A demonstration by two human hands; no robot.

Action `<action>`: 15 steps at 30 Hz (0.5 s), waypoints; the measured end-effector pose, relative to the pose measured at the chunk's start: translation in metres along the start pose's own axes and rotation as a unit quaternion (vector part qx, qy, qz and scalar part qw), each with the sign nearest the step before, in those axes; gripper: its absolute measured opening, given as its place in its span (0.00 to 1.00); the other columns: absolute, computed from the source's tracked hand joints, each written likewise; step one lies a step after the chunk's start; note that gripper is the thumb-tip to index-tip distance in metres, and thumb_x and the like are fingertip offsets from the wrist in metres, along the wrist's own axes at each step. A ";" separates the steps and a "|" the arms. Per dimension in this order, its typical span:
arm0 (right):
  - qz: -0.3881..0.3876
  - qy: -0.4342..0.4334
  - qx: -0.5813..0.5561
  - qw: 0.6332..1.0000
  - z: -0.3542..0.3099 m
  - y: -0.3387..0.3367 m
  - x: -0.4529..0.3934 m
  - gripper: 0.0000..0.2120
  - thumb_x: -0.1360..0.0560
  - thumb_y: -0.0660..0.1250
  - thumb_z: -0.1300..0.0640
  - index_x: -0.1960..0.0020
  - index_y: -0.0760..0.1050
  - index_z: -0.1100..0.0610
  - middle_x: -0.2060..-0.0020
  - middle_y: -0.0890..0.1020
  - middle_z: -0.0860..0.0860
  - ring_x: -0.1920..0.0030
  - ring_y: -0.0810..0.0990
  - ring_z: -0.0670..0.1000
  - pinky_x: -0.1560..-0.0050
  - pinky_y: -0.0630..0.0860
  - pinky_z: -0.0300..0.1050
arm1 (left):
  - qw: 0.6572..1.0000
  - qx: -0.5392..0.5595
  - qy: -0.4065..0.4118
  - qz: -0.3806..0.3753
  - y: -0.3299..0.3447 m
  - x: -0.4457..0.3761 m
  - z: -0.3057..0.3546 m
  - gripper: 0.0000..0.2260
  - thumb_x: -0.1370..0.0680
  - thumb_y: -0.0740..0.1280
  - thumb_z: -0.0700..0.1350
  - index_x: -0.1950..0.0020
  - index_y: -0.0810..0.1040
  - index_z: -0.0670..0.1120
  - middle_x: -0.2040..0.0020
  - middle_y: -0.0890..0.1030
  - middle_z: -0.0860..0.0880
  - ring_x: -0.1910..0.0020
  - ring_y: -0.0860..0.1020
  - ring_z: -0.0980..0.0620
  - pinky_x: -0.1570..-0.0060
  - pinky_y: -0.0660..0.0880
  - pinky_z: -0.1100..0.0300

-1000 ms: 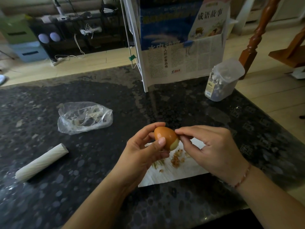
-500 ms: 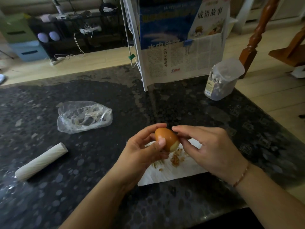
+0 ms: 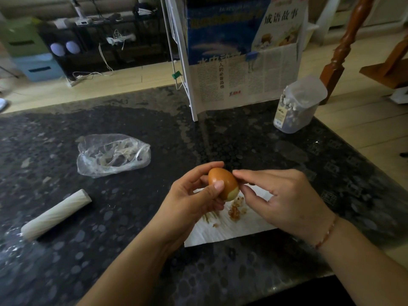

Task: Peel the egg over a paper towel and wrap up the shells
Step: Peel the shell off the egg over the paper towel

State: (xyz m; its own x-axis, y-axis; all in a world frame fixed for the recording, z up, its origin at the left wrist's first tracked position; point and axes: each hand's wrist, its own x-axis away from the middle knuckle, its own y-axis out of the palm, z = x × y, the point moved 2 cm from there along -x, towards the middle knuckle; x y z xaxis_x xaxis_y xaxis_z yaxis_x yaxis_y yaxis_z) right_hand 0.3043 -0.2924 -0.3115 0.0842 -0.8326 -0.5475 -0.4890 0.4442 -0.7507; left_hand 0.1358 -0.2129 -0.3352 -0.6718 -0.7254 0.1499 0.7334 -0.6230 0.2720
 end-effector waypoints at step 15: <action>0.057 0.071 -0.008 0.996 -0.004 0.006 -0.002 0.12 0.32 0.74 0.68 0.49 0.84 0.61 0.55 0.86 0.53 0.56 0.85 0.47 0.47 0.76 0.31 | 1.000 -0.005 -0.003 -0.006 0.000 0.000 0.000 0.19 0.28 0.72 0.45 0.37 0.81 0.52 0.41 0.80 0.39 0.47 0.83 0.46 0.49 0.79 0.54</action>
State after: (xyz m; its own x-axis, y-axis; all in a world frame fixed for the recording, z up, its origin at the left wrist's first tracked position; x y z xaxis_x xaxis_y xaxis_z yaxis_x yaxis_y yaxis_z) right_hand 0.2979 -0.2895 -0.3131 -0.0952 -0.8163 -0.5697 -0.5030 0.5333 -0.6801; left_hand 0.1359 -0.2127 -0.3348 -0.6809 -0.7162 0.1527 0.7265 -0.6345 0.2636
